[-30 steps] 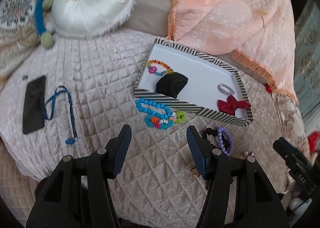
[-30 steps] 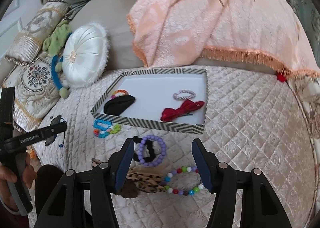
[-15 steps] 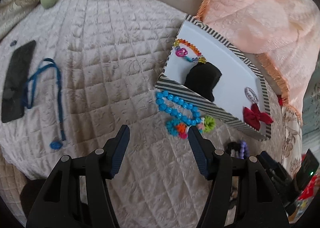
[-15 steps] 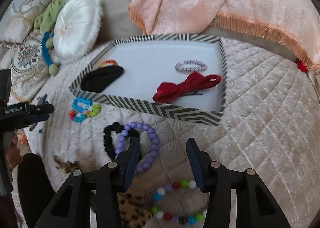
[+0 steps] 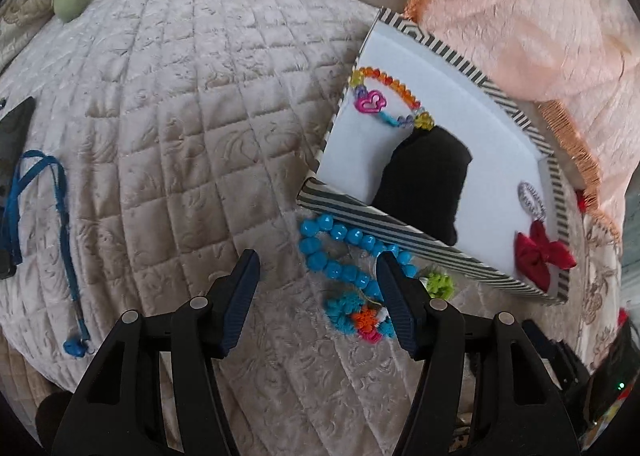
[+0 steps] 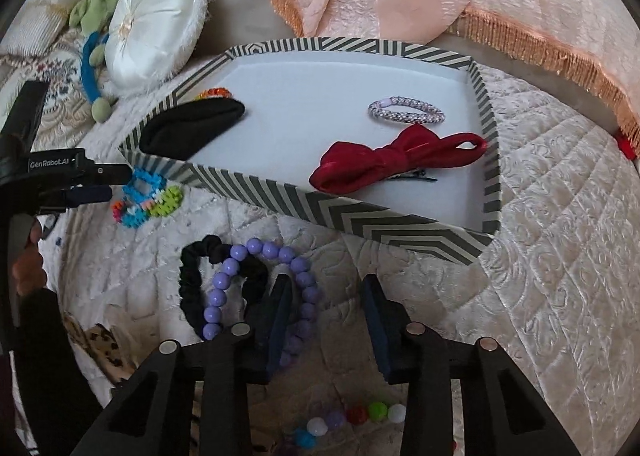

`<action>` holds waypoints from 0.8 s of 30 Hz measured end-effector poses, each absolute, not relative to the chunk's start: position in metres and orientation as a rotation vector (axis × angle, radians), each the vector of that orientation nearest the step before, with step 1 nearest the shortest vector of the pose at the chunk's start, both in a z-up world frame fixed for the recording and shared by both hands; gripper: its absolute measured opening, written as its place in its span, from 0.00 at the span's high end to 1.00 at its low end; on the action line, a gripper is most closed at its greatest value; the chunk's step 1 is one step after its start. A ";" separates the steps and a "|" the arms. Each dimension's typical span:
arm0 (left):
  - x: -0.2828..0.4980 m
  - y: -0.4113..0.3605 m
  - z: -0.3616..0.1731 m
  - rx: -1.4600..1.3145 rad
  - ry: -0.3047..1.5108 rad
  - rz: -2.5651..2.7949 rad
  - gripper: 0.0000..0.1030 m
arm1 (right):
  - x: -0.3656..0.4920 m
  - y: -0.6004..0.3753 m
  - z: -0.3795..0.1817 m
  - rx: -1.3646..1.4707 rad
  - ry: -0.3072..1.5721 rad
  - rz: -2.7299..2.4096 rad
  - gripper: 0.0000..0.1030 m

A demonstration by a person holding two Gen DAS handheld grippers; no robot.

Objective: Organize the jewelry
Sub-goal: 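Grasp the blue beaded bracelet with the left gripper while the right grasps the purple bead bracelet, then carry the blue bracelet into the tray with the left gripper while the right carries the purple bracelet there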

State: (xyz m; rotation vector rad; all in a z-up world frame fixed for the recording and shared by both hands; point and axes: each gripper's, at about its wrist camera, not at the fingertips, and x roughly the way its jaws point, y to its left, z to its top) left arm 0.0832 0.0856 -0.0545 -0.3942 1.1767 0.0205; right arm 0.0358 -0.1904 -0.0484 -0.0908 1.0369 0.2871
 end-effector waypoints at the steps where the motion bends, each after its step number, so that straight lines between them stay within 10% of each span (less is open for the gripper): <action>1: 0.085 0.085 -0.055 -0.388 1.172 0.026 0.41 | 0.036 -0.189 -0.048 -0.106 1.031 0.284 0.73; 4: 0.087 0.088 -0.056 -0.418 1.157 0.031 0.47 | 0.036 -0.188 -0.047 -0.121 1.013 0.277 0.90; 6: 0.090 0.088 -0.057 -0.413 1.155 0.039 0.81 | 0.036 -0.190 -0.044 -0.095 1.001 0.283 0.92; 9: 0.089 0.090 -0.054 -0.395 1.154 0.030 0.92 | 0.030 -0.194 -0.031 -0.048 0.973 0.306 0.92; 24: 0.059 0.063 0.062 -0.298 0.958 -0.145 0.92 | 0.006 -0.204 0.064 0.013 0.794 0.354 0.92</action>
